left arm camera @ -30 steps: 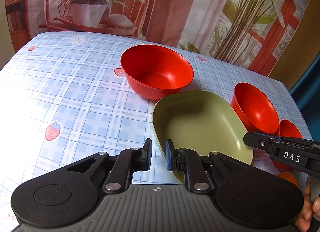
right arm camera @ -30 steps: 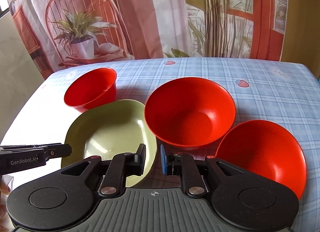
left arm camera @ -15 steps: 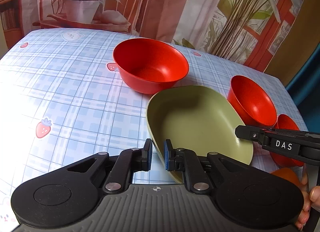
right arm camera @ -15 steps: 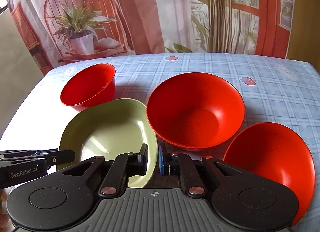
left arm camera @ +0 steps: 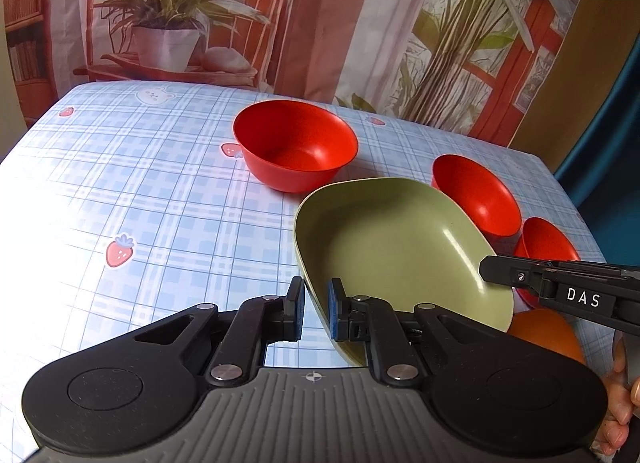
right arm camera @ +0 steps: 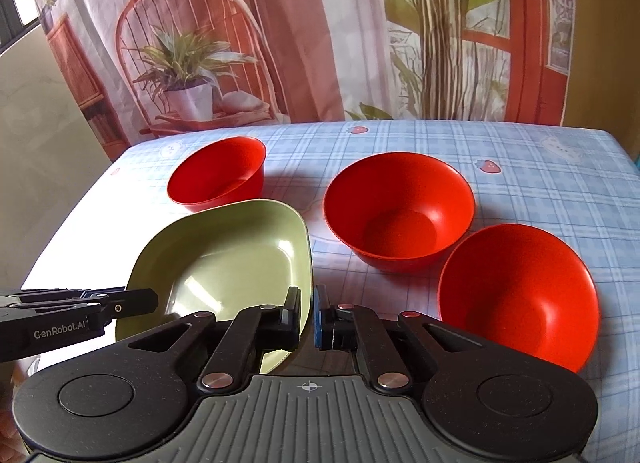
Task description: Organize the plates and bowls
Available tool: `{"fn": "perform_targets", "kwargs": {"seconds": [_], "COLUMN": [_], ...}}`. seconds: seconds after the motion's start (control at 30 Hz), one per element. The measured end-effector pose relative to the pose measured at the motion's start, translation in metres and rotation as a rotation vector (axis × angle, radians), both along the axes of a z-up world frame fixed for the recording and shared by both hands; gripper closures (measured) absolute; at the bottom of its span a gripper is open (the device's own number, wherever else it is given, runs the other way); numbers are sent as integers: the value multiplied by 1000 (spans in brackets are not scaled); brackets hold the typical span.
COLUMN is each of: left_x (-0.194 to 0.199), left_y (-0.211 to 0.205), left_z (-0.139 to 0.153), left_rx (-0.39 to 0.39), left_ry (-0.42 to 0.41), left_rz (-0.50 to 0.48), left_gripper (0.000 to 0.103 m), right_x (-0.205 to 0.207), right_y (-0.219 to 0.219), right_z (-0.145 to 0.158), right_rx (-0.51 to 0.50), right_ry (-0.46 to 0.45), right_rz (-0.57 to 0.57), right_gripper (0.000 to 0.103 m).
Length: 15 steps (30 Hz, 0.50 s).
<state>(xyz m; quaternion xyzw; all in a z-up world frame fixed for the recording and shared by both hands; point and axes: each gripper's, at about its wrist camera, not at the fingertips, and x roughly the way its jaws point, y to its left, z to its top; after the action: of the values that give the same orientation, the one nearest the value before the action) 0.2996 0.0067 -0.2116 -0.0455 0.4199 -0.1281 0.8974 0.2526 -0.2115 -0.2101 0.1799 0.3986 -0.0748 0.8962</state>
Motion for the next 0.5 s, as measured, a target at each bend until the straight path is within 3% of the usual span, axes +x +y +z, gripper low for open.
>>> {"fn": "perform_targets", "kwargs": {"seconds": [0.23, 0.5], "left_x": [-25, -54], "left_y": [-14, -47], "left_z": [22, 27], "left_rx": [9, 35], "left_ry": [-59, -68], "left_rz": [-24, -97], "left_gripper": [90, 90], "right_x": [-38, -94], "right_y": [0, -14], "right_z": [25, 34], "right_rx": [1, -1], "right_ry": [-61, -107], "right_rz": [-24, -81], "right_gripper": [97, 97]}}
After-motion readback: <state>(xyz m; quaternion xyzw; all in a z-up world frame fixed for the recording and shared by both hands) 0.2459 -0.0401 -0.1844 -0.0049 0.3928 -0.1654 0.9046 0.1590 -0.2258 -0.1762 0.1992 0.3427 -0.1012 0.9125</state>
